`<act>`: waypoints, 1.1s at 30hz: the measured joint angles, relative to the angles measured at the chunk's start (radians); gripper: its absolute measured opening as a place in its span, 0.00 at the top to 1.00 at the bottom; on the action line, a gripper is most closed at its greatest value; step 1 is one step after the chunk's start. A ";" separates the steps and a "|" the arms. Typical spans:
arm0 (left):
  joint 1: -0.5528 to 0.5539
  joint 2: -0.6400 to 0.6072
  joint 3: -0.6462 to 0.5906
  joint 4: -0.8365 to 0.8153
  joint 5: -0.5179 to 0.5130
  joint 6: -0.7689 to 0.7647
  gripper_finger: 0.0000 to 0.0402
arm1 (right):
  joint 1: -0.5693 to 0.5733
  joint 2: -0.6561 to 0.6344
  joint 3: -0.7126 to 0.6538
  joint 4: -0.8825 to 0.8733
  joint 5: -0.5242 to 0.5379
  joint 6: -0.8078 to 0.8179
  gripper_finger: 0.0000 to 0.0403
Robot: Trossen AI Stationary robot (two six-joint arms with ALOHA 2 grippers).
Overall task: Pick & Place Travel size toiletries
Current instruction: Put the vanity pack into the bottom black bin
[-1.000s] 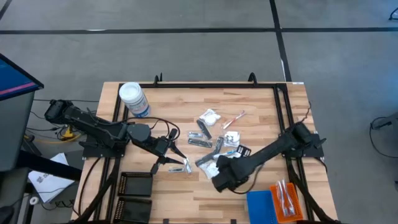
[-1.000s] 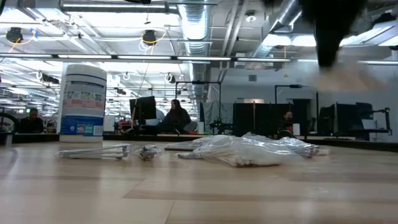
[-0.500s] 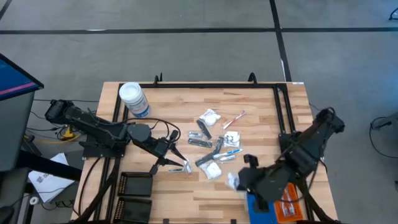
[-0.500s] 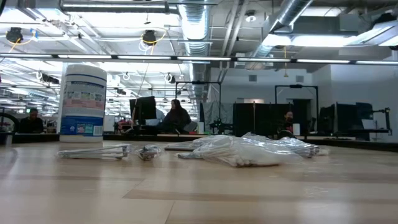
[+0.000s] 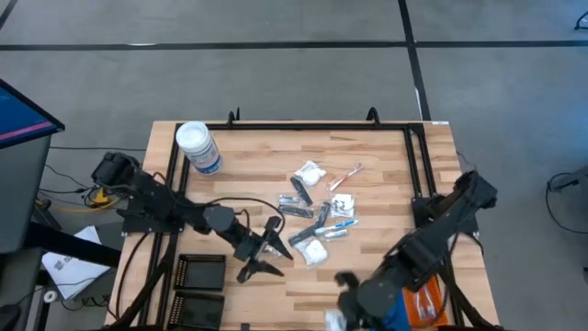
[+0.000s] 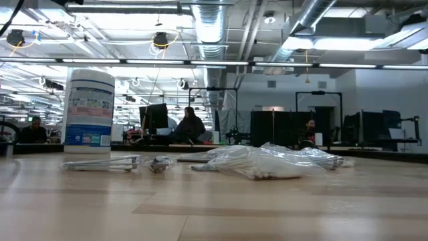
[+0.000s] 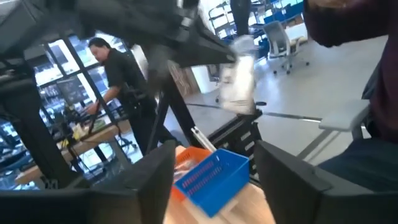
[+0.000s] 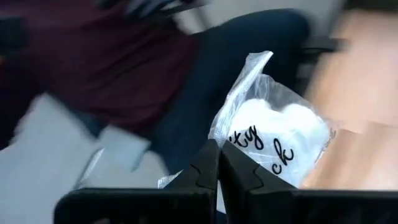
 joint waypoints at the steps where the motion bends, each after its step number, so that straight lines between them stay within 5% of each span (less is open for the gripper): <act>1: -0.002 0.000 0.001 0.001 -0.002 -0.001 0.42 | -0.007 0.017 0.000 0.019 -0.039 -0.016 1.00; 11: -0.002 0.003 0.005 -0.003 -0.001 -0.056 0.34 | -0.121 -0.007 0.001 0.026 0.044 -0.205 1.00; 17: -0.001 0.003 0.005 -0.003 -0.035 -0.055 0.34 | -0.253 0.006 0.002 0.061 -0.122 -0.269 1.00; 33: 0.004 0.003 0.005 -0.048 -0.050 -0.061 0.34 | -0.377 0.019 0.000 -0.034 -0.169 -0.319 1.00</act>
